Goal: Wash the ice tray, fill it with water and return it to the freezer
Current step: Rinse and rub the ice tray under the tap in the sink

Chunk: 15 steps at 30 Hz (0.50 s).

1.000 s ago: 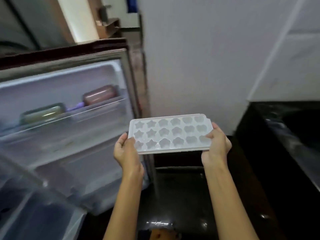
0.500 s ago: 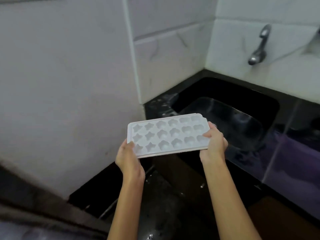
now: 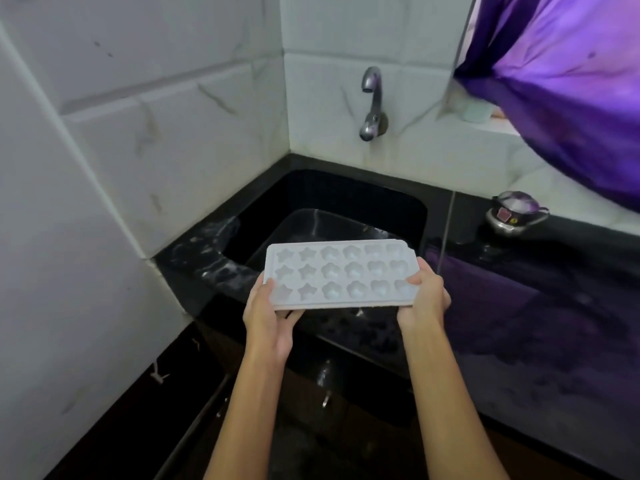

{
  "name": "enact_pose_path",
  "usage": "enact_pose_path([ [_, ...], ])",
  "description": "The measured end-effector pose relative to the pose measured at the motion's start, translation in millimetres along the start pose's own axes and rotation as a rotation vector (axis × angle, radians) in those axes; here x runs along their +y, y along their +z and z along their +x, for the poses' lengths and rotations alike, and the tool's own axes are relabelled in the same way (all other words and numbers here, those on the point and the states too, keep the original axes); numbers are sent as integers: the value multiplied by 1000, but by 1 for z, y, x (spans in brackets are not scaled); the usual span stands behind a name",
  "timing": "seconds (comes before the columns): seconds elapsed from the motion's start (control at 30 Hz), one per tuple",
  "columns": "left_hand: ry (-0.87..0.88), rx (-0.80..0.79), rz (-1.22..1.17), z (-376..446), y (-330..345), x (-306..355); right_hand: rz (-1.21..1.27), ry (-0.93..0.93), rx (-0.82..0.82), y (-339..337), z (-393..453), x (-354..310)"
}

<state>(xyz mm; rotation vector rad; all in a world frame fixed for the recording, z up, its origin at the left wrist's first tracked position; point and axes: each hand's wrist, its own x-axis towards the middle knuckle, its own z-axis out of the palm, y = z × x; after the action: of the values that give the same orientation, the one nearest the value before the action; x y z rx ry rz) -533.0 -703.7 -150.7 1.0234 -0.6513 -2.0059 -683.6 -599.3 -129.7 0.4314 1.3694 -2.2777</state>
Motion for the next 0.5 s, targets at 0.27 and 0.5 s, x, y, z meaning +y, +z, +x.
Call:
enact_pose_path([
  [0.27, -72, -111, -54, 39, 59, -19, 63, -17, 4, 13, 53, -39],
  [0.5, -97, -127, -30, 78, 90, -20, 18, -9, -4, 34, 100, -47],
])
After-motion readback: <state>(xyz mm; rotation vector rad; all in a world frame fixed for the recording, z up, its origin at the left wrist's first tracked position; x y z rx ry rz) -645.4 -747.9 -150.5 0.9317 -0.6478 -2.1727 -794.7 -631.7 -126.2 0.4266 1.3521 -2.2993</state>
